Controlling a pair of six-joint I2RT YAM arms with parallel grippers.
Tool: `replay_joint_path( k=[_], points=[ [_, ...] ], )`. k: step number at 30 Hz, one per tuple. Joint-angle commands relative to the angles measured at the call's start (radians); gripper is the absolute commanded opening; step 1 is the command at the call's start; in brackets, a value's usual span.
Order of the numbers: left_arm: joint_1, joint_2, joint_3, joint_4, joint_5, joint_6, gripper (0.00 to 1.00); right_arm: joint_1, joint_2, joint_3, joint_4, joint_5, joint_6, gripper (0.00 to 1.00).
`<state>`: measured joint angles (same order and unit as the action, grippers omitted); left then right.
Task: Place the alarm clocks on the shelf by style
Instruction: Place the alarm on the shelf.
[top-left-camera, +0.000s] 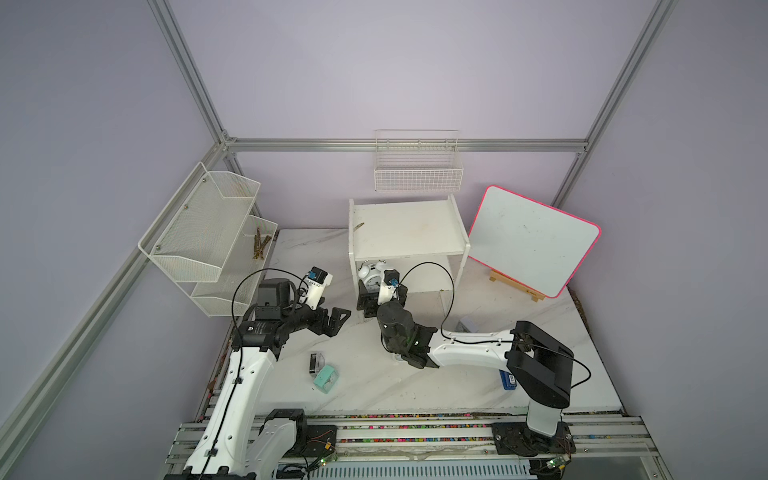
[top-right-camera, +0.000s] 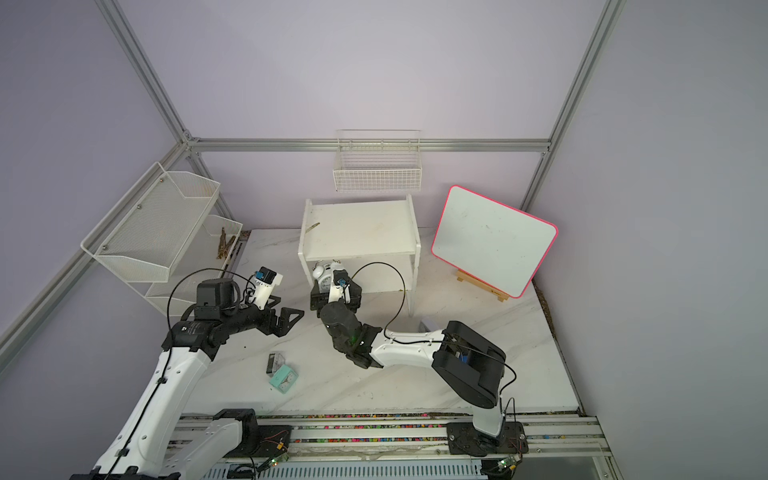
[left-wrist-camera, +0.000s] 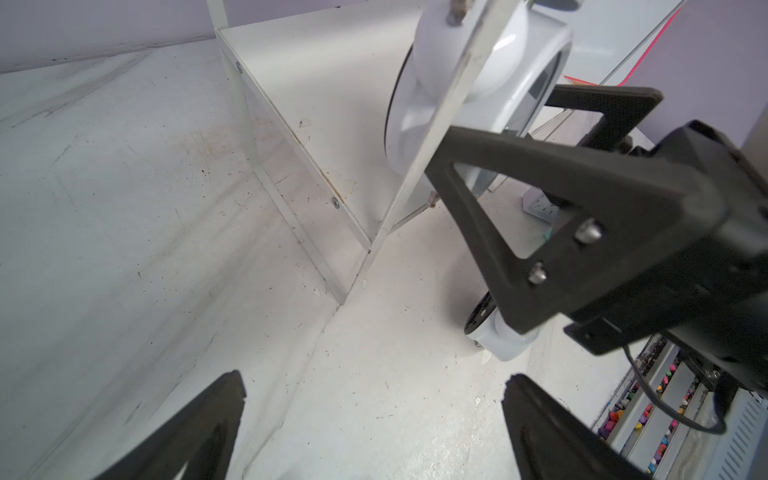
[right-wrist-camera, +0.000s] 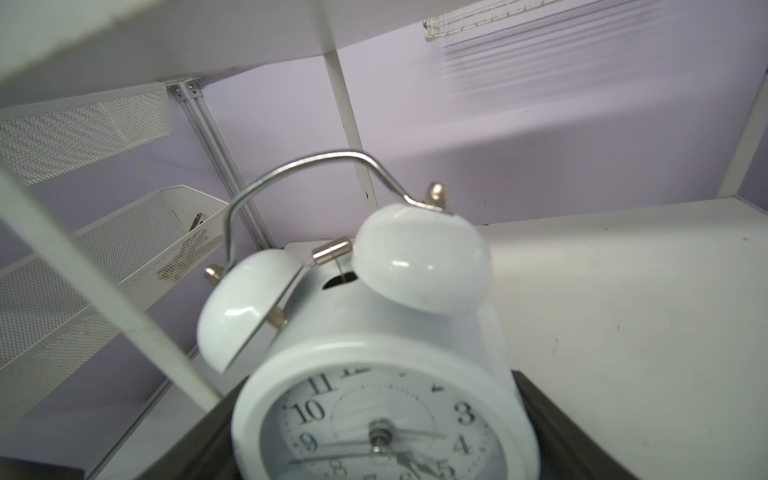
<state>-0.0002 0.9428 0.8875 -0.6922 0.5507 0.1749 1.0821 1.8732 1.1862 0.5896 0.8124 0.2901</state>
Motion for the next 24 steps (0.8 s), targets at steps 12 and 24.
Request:
replay_joint_path(
  k=[12,24],
  points=[
    [0.006,-0.009,-0.006,0.039,0.025,-0.003,1.00,-0.044,0.057,0.071,-0.018,0.076,0.074,0.57],
    [0.008,-0.003,-0.012,0.041,0.035,-0.002,1.00,-0.062,0.114,0.104,0.010,0.128,0.096,0.59]
  ],
)
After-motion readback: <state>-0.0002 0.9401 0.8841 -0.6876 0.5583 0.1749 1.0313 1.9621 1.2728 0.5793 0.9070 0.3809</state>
